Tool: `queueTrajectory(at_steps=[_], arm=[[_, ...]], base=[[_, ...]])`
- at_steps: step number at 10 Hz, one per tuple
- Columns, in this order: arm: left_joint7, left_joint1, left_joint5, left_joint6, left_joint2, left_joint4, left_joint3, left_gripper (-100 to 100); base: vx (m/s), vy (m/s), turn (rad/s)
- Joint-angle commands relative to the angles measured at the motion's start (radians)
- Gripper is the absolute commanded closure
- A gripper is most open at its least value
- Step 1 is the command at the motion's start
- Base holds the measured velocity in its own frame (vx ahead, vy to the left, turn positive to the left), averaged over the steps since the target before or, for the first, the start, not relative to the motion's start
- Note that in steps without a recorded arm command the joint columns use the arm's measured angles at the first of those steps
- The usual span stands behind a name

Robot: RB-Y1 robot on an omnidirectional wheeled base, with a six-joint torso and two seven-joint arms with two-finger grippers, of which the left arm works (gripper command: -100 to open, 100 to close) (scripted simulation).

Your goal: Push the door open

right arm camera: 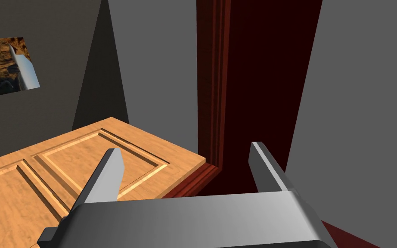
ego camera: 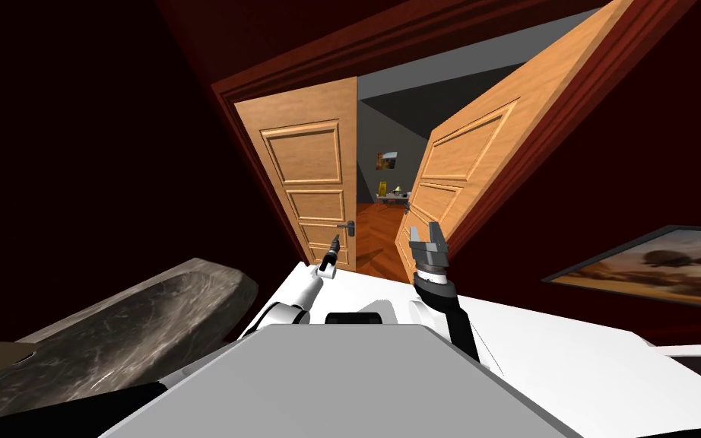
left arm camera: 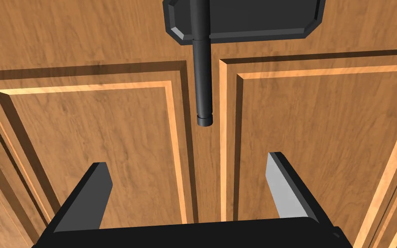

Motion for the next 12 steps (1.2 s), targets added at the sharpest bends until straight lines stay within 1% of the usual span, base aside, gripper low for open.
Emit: queueTrajectory(at_steps=[1,4,5,6,8,10,12], arm=[[-0.002,-0.018,0.001,-0.002,-0.007,0.029,0.001,-100],[-0.005,-0.048,0.002,-0.003,-0.019,0.078,0.002,-100],[-0.004,-0.042,0.002,-0.006,-0.017,0.071,0.002,-100],[-0.005,-0.045,0.003,-0.007,0.013,0.076,0.005,-100],[-0.006,-0.046,0.004,-0.007,0.033,0.077,0.008,-100],[-0.006,-0.047,0.005,-0.007,0.044,0.079,0.011,-100],[-0.007,-0.049,0.007,-0.007,0.043,0.08,0.015,-100]], base=[[0.07,0.017,-0.004],[0.062,0.016,-0.005],[0.029,0.008,-0.003],[0.099,-0.022,-0.029],[0.195,-0.034,-0.017],[0.189,-0.046,-0.022],[0.202,-0.034,-0.018]])
